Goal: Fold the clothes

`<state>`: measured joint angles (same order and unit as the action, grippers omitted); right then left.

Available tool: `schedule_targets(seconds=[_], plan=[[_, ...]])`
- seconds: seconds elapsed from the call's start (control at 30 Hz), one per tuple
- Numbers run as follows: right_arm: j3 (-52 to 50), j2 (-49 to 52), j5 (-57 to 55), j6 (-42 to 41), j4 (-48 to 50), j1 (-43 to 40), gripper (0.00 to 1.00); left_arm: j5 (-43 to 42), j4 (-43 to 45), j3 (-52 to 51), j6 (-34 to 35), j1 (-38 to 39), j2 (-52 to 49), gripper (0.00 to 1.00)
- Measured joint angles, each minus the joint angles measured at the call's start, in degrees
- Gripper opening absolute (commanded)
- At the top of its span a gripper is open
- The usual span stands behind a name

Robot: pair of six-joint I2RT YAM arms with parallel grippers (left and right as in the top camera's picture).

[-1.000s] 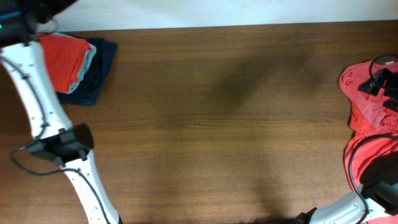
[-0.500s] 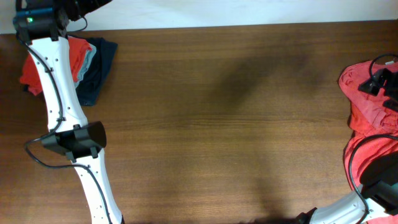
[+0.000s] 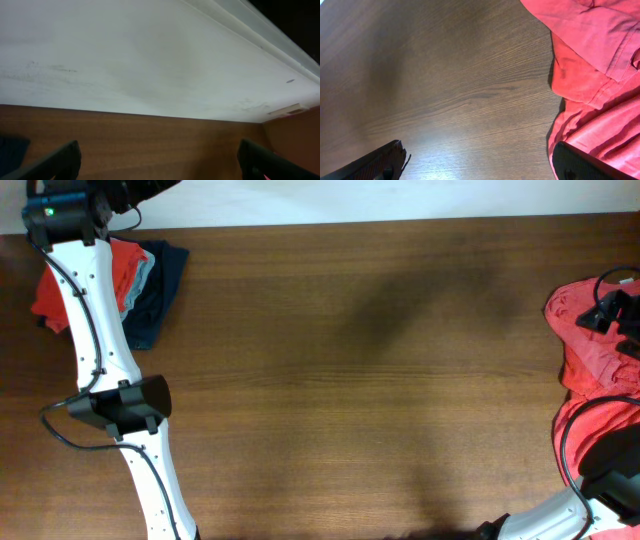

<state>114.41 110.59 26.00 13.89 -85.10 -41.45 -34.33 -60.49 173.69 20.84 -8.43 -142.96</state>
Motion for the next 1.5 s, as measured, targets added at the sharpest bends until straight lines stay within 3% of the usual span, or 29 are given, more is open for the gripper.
schedule_targets(seconds=[1.23, 1.5], plan=[[0.00, 0.00, -0.02, 0.04, 0.00, 0.26, 0.99, 0.00, 0.00, 0.00, -0.02, 0.00, 0.00, 1.00], [-0.20, -4.13, -0.24, 0.02, 0.11, 5.75, 0.99, 0.02, 0.02, 0.00, -0.02, 0.00, 0.00, 0.99]])
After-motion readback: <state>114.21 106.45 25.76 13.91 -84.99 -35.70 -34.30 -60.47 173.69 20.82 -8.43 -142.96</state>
